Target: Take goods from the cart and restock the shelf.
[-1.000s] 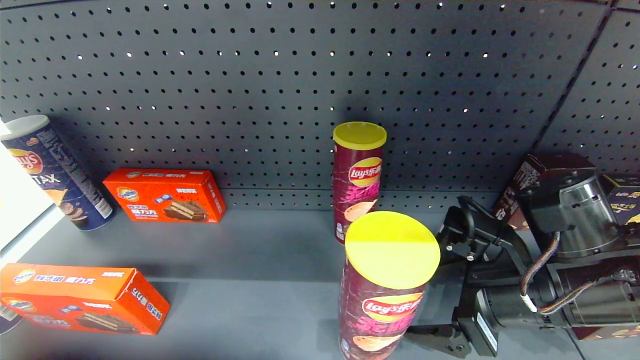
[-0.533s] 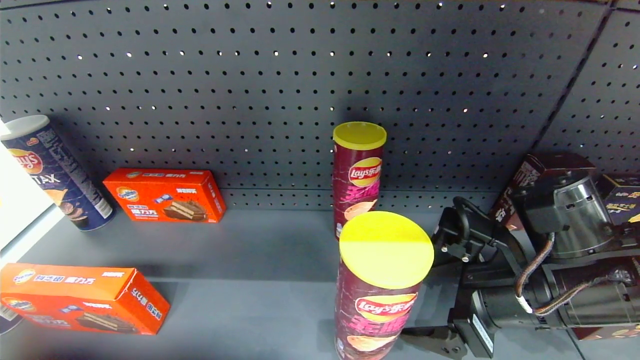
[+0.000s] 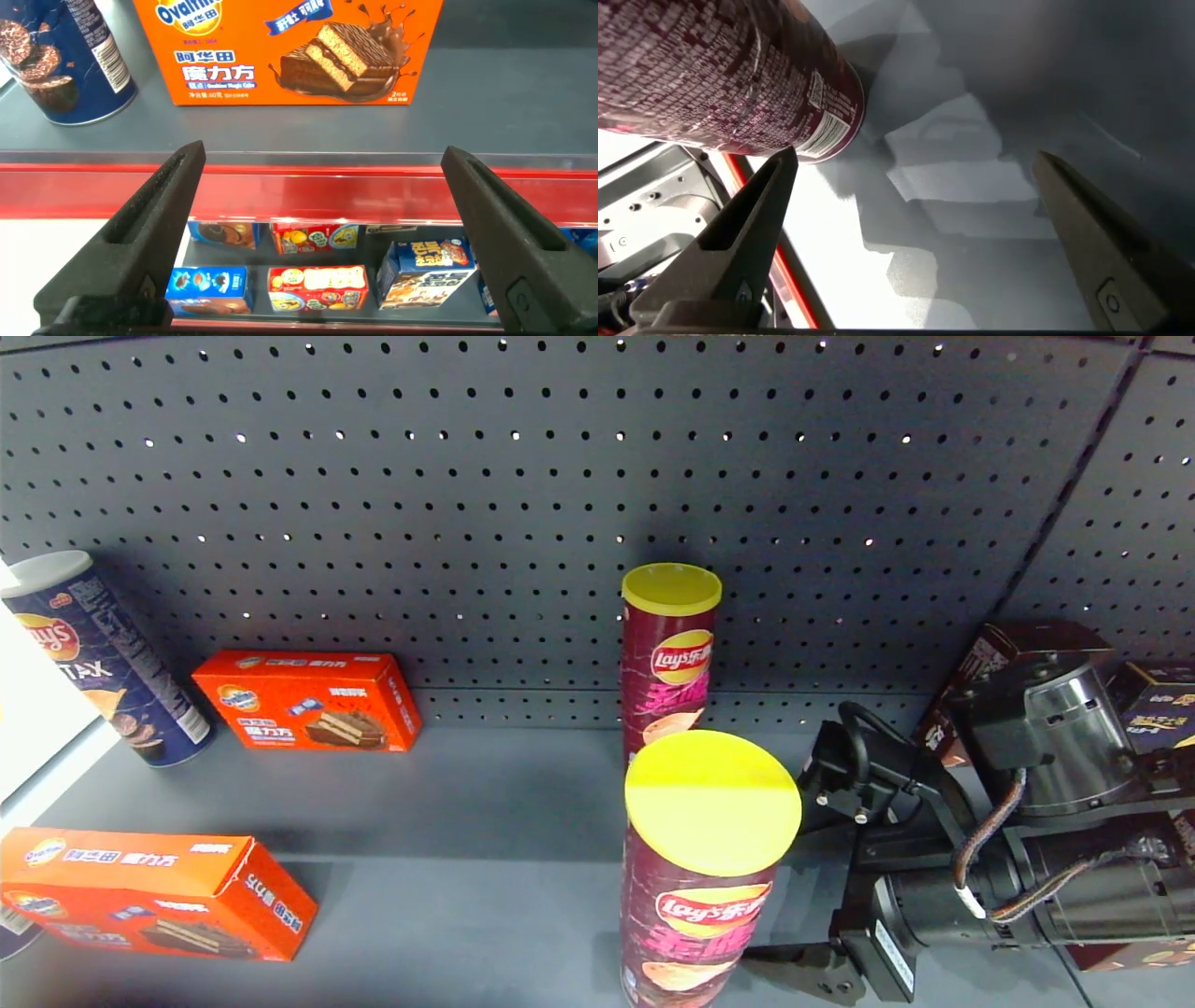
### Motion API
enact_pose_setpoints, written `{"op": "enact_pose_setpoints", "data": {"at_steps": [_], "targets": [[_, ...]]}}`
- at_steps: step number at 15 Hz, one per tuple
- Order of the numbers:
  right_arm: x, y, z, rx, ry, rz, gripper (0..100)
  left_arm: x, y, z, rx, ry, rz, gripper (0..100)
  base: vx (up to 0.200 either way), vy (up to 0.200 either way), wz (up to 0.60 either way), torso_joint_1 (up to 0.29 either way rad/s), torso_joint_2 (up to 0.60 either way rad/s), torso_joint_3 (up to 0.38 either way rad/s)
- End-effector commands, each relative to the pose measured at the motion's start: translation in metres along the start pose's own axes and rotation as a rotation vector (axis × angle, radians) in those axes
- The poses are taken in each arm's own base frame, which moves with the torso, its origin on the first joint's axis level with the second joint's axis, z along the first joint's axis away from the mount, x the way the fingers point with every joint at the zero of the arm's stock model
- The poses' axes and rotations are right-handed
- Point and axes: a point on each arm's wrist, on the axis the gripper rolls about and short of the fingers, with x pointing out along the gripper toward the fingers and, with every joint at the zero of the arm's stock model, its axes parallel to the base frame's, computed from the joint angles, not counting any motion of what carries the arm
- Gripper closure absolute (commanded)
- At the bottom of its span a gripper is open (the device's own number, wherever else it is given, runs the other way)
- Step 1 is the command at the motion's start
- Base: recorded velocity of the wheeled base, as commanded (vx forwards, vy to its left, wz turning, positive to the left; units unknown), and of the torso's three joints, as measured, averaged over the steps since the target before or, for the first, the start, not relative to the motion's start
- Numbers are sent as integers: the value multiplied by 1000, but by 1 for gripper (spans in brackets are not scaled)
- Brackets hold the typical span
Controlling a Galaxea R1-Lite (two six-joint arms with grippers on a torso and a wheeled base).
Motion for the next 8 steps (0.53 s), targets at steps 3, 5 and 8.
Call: {"op": "enact_pose_setpoints", "data": {"at_steps": [3, 5, 8], "targets": [[3, 3, 0, -7, 9, 13, 0, 0, 0, 0, 0, 1, 0, 0, 0, 0, 0, 0, 0, 0], [-1, 2, -1, -5, -1, 4, 0, 0, 0, 0, 0, 1, 0, 0, 0, 0, 0, 0, 0, 0], [-32, 0, 1, 2, -84, -44, 0, 0, 0, 0, 0, 1, 0, 0, 0, 0, 0, 0, 0, 0]]}}
